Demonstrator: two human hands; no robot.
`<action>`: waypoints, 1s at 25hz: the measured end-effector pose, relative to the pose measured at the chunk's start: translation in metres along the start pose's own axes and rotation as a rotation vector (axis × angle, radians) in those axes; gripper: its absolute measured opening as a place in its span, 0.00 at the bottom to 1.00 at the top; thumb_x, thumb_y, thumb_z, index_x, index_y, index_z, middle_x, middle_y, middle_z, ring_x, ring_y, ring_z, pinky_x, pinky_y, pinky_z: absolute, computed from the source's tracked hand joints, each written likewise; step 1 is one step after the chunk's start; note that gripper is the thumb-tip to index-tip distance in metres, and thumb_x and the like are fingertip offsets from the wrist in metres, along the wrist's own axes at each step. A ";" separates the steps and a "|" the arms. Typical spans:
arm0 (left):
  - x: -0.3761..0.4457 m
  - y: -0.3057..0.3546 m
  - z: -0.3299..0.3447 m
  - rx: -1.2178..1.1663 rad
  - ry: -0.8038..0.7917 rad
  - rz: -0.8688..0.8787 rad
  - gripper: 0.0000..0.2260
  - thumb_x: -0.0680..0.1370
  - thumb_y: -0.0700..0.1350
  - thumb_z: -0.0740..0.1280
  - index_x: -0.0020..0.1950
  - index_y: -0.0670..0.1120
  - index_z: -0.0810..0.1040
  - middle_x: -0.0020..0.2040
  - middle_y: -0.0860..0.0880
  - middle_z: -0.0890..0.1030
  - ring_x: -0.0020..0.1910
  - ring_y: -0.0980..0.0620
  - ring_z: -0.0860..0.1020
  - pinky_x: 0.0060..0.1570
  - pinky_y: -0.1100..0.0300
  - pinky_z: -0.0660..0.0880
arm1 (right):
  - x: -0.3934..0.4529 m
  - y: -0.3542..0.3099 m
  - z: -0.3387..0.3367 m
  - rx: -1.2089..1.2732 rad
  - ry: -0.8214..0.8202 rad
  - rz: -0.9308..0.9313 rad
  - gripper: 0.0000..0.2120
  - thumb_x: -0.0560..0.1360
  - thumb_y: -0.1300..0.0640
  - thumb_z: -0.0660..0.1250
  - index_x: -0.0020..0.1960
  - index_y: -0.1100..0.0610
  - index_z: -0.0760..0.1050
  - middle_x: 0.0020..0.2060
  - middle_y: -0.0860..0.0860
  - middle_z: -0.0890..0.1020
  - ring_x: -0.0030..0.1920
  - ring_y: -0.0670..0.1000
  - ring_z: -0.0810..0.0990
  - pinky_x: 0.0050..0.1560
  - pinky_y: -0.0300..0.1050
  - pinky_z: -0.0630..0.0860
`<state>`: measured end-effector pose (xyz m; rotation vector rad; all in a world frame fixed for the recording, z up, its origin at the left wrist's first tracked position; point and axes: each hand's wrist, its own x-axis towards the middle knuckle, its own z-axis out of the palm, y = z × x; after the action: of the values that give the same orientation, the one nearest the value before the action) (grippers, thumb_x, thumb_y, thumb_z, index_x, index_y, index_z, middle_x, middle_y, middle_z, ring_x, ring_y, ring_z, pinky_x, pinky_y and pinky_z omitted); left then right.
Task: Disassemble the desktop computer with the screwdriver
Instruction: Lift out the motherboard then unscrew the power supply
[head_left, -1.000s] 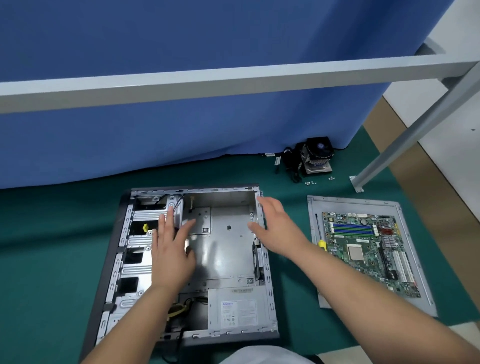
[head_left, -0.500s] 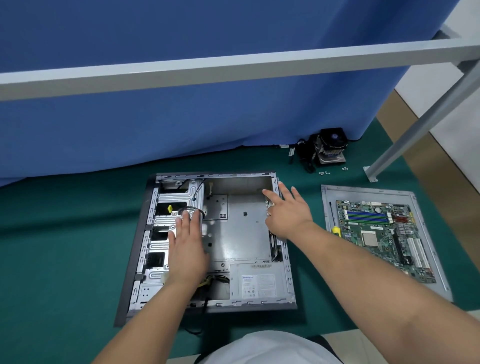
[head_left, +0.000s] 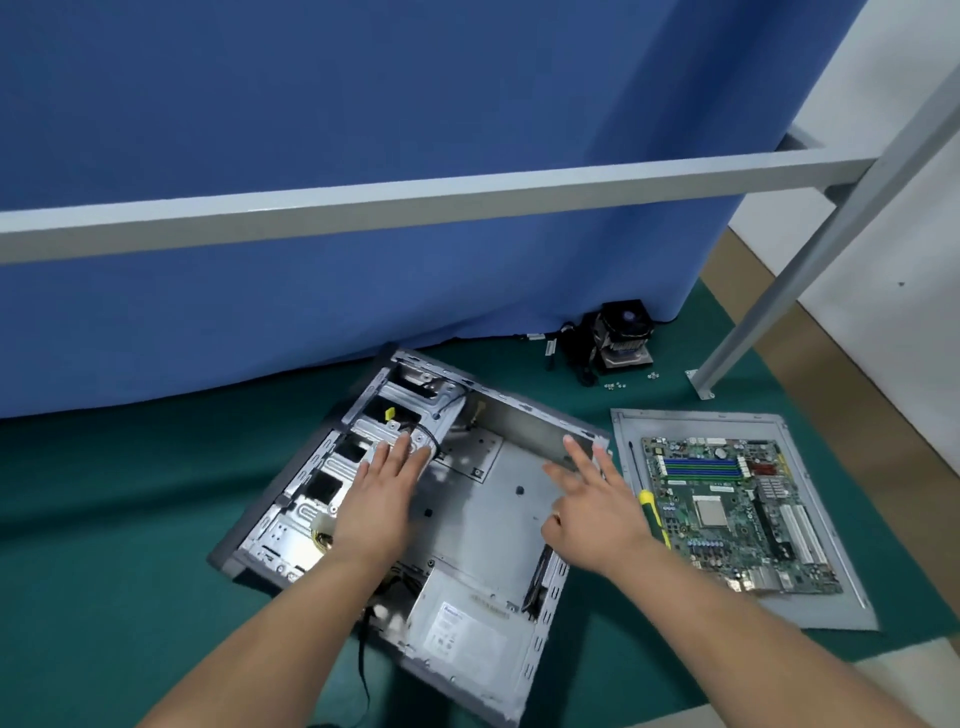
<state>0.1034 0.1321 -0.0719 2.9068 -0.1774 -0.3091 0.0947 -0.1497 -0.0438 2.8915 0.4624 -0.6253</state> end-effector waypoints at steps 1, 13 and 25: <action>0.008 0.001 -0.002 0.012 -0.009 0.035 0.48 0.73 0.26 0.60 0.84 0.59 0.46 0.84 0.51 0.40 0.84 0.45 0.43 0.82 0.50 0.46 | -0.006 0.001 0.004 0.010 -0.002 0.008 0.29 0.79 0.42 0.46 0.53 0.50 0.85 0.82 0.47 0.58 0.82 0.55 0.34 0.78 0.61 0.30; 0.068 0.038 -0.010 0.171 0.002 0.194 0.44 0.76 0.29 0.60 0.83 0.62 0.49 0.85 0.52 0.48 0.84 0.47 0.49 0.80 0.50 0.51 | -0.039 -0.021 0.033 0.249 -0.051 0.058 0.29 0.81 0.43 0.48 0.59 0.58 0.83 0.63 0.49 0.82 0.80 0.50 0.59 0.80 0.50 0.35; -0.013 -0.001 0.005 -0.256 0.107 -0.316 0.41 0.76 0.35 0.69 0.82 0.61 0.57 0.85 0.49 0.41 0.83 0.43 0.39 0.71 0.45 0.68 | 0.051 0.061 -0.019 0.467 -0.010 0.254 0.42 0.80 0.63 0.60 0.83 0.51 0.35 0.78 0.57 0.62 0.46 0.54 0.80 0.41 0.49 0.76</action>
<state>0.0901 0.1338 -0.0749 2.6795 0.3188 -0.2065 0.1661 -0.1894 -0.0439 3.2962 -0.0715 -0.7926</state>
